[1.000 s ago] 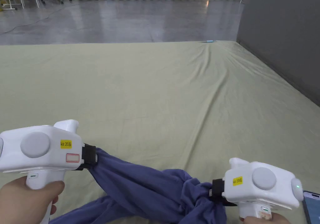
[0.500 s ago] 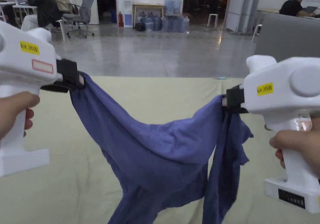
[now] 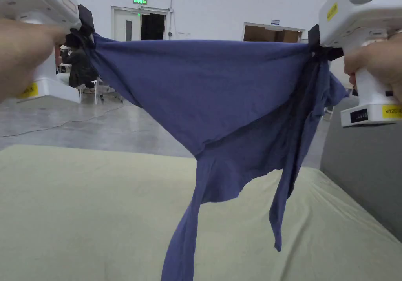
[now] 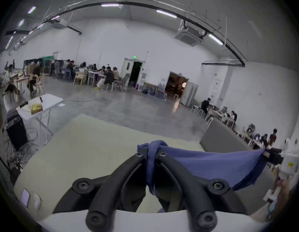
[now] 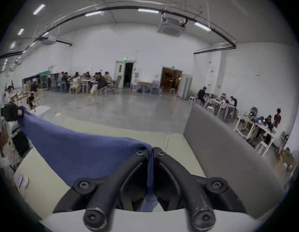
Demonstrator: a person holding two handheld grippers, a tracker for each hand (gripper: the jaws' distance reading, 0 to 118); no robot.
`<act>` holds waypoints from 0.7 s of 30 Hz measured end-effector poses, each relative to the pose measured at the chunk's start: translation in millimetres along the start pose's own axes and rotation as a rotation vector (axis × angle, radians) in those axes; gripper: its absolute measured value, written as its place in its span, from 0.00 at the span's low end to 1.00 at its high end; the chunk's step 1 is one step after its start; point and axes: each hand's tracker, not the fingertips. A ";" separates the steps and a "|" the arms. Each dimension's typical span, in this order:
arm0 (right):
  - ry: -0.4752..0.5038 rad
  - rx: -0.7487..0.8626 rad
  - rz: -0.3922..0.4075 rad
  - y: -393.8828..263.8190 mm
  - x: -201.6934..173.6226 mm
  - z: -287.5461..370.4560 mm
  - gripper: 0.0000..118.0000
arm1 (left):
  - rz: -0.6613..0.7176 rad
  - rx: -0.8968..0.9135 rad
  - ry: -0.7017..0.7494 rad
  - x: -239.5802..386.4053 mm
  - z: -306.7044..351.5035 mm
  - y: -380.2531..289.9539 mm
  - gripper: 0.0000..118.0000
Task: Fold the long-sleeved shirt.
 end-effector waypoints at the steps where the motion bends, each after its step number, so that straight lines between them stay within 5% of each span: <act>1: 0.005 0.017 -0.014 6.1 2.6 -0.1 0.01 | 0.030 0.026 -0.020 2.1 3.1 3.0 0.01; 4: 0.007 0.057 0.009 7.5 3.0 4.1 0.02 | 0.072 0.053 -0.066 3.5 -3.6 2.7 0.01; 9: 0.018 -0.031 0.037 -44.1 -1.9 -29.4 0.02 | -0.083 -0.064 -0.001 2.2 -34.5 -54.3 0.01; 13: 0.037 -0.169 0.098 -142.6 -10.2 -65.2 0.01 | -0.023 -0.211 0.009 -28.7 -64.0 -133.9 0.01; 18: 0.099 -0.401 0.047 -292.1 -6.4 -109.8 0.01 | -0.047 -0.424 0.014 -71.1 -89.9 -252.2 0.01; 21: 0.140 -0.505 0.088 -377.0 -8.9 -100.7 0.01 | -0.057 -0.536 0.003 -91.3 -89.6 -317.0 0.01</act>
